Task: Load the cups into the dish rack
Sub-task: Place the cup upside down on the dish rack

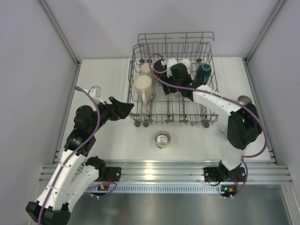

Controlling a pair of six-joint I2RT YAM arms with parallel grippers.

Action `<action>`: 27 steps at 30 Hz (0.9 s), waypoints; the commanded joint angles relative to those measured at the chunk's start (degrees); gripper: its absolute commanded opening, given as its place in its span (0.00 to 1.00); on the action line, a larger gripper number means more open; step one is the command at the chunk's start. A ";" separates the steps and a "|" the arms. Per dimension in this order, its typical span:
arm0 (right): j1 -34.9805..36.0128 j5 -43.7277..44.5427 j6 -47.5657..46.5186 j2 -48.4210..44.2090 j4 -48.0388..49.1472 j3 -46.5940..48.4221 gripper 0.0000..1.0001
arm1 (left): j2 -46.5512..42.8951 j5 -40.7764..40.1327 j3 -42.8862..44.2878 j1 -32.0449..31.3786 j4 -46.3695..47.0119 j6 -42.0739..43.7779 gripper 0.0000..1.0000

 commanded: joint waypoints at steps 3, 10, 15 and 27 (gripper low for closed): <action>-1.54 -0.36 -0.21 0.71 1.60 5.68 0.00 | 0.55 -0.70 2.26 -0.04 0.92 1.33 0.98; -3.82 -8.51 -3.28 2.47 2.73 4.29 0.13 | 0.72 -0.18 3.23 -0.04 0.92 1.68 0.98; -4.70 -10.38 -5.39 3.53 4.75 2.19 0.18 | 0.90 0.26 3.93 -0.13 0.66 1.77 0.98; -5.06 -12.67 -5.31 4.41 6.52 0.60 0.51 | 0.99 0.26 4.98 -0.13 0.04 1.68 0.98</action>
